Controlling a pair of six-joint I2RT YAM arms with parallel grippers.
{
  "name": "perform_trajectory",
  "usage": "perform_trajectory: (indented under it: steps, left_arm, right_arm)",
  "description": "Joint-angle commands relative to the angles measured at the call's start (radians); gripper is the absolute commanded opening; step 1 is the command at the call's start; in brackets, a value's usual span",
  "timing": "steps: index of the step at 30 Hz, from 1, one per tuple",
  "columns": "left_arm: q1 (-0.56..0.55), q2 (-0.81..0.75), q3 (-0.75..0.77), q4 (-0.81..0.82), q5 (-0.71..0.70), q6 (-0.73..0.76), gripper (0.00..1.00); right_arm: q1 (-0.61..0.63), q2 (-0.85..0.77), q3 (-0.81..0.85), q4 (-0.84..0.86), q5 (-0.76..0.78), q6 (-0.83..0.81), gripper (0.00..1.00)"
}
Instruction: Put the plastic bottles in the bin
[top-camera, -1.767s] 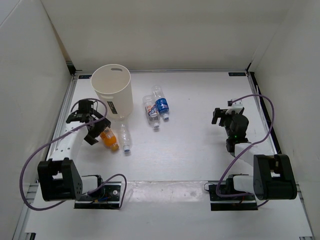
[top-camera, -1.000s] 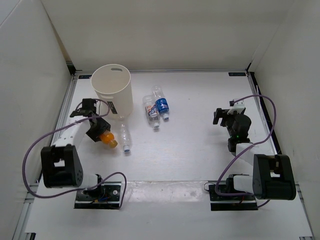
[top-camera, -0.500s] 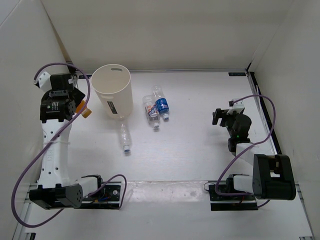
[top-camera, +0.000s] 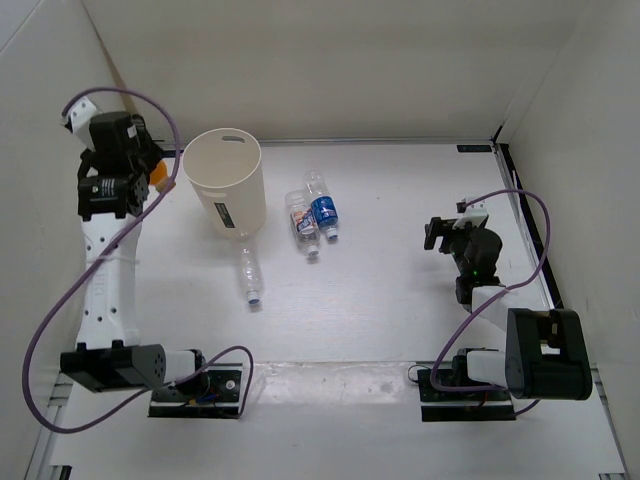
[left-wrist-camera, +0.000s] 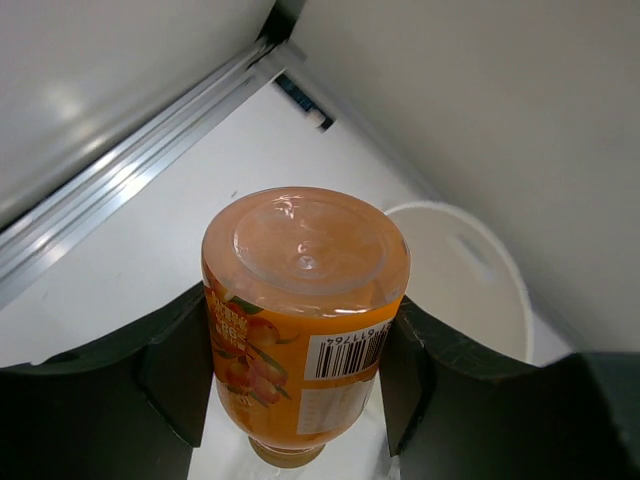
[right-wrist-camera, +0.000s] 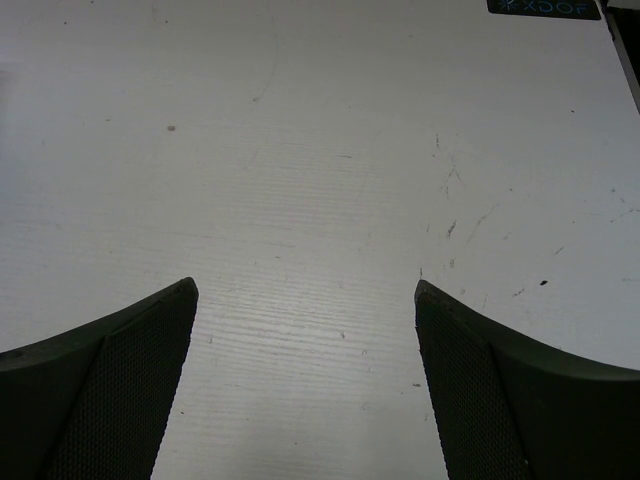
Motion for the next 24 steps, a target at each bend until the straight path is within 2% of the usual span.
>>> perform_trajectory:
  steps: [1,3,6,8,9,13,15,19,24]
  left_arm:
    - [-0.01,0.094,0.131,0.127,0.059,0.068,0.31]
    - [-0.013,0.193,0.209,0.142,0.082,0.104,0.32]
    - [-0.05,0.338,0.405,0.121,0.121,0.147,0.34]
    - [-0.105,0.393,0.472,0.101,0.124,0.186,0.34]
    - [-0.129,0.477,0.554,0.086,0.124,0.213,0.35]
    - [-0.174,0.619,0.674,0.021,0.125,0.253,0.37]
    - [-0.179,0.631,0.672,0.015,0.128,0.232,0.38]
    - [-0.182,0.615,0.543,0.052,0.133,0.18,0.39]
    - [-0.183,0.656,0.549,-0.008,0.168,0.222,0.45]
  right_arm:
    - [0.006,-0.003,0.023,0.053,0.017,-0.014,0.9]
    - [0.009,-0.001,0.023,0.05,0.019,-0.014,0.9]
    - [0.009,-0.004,0.021,0.051,0.02,-0.014,0.9]
    - [0.011,-0.003,0.021,0.054,0.023,-0.016,0.9]
    - [0.008,0.002,0.021,0.053,0.023,-0.014,0.9]
    - [0.003,-0.001,0.023,0.051,0.013,-0.01,0.9]
    - [0.003,-0.003,0.023,0.051,0.01,-0.011,0.9]
    - [0.005,-0.001,0.024,0.051,0.013,-0.01,0.9]
    - [-0.002,0.0,0.023,0.051,0.005,-0.01,0.9]
